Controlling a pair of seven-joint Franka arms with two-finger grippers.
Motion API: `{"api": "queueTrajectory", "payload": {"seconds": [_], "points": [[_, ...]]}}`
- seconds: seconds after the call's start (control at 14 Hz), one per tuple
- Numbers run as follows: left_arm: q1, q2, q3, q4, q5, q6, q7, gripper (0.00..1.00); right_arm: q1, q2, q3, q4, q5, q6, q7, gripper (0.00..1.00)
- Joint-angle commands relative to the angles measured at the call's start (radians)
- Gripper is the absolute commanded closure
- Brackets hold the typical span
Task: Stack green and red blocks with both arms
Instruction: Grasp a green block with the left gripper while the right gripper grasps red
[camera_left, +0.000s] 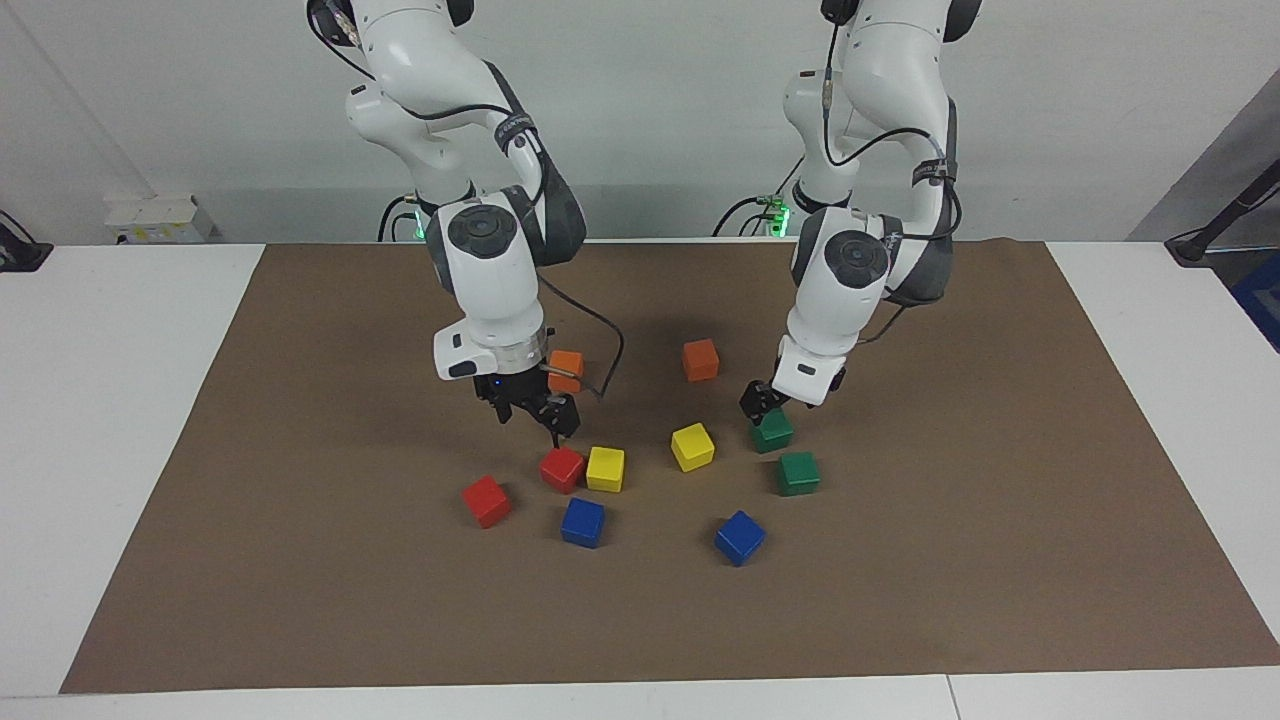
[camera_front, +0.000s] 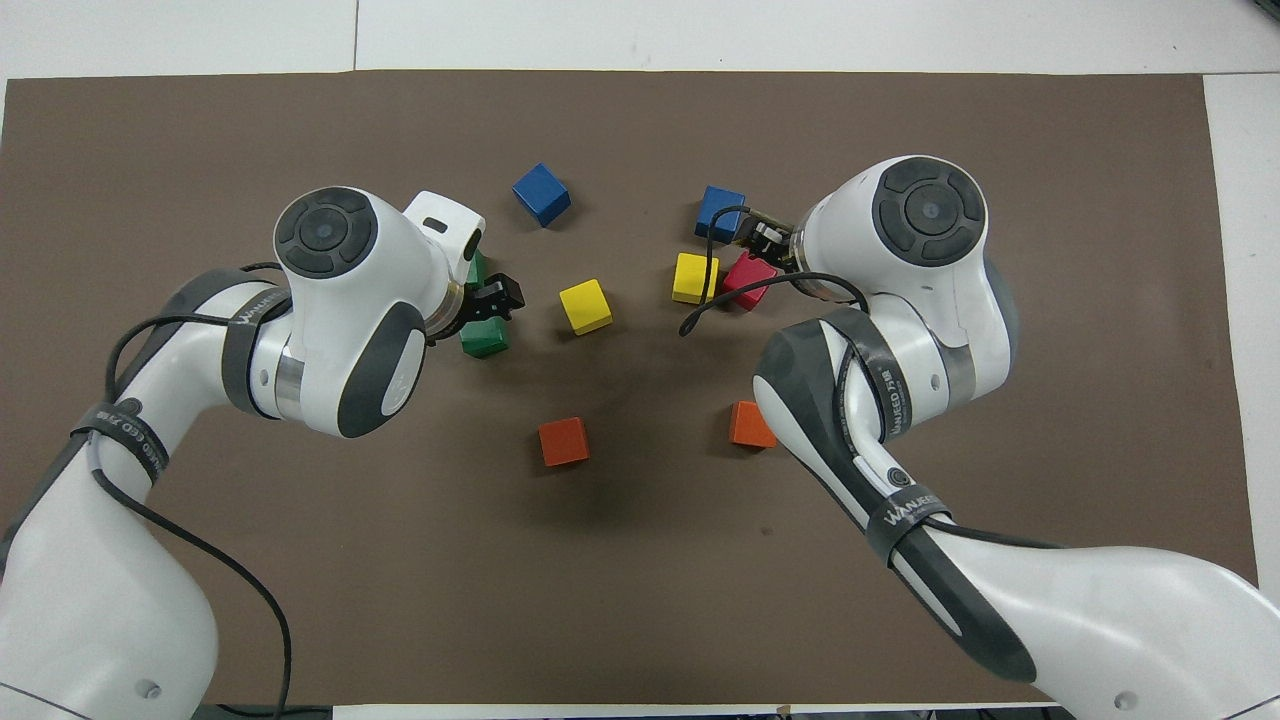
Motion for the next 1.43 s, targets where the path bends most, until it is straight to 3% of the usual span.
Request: {"api": "queueTrajectory", "payload": {"seconds": [0.0, 0.29, 0.5, 0.79, 0.86, 1.07, 1.21, 1.36], "points": [[-0.021, 0.021, 0.019, -0.003, -0.011, 0.032, -0.011, 0.00, -0.005, -0.016, 0.002, -0.056, -0.009, 0.052, -0.023, 0.00], [-0.023, 0.058, 0.019, -0.001, -0.007, 0.061, -0.016, 0.00, 0.024, -0.017, 0.002, -0.056, -0.020, 0.037, -0.065, 0.00], [-0.023, 0.061, 0.017, -0.004, -0.007, 0.061, -0.014, 0.04, 0.042, -0.020, 0.002, -0.059, -0.108, 0.023, -0.391, 0.00], [-0.026, 0.075, 0.019, -0.001, -0.007, 0.064, -0.016, 0.07, 0.035, -0.014, 0.003, -0.059, -0.122, 0.084, -0.873, 0.00], [-0.035, 0.075, 0.019, -0.001, -0.009, 0.073, -0.019, 0.14, 0.032, -0.013, 0.003, -0.057, -0.122, 0.101, -0.964, 0.00], [-0.055, 0.075, 0.022, -0.006, -0.007, 0.075, -0.065, 0.54, 0.018, 0.015, 0.003, -0.057, -0.122, 0.193, -1.148, 0.00], [-0.074, 0.075, 0.023, -0.011, 0.038, 0.064, -0.067, 1.00, 0.036, 0.044, 0.005, -0.045, -0.119, 0.183, -1.153, 0.00], [-0.075, 0.075, 0.022, -0.008, 0.066, 0.058, -0.065, 1.00, 0.042, 0.055, 0.019, -0.042, -0.112, 0.157, -1.153, 0.00]]}}
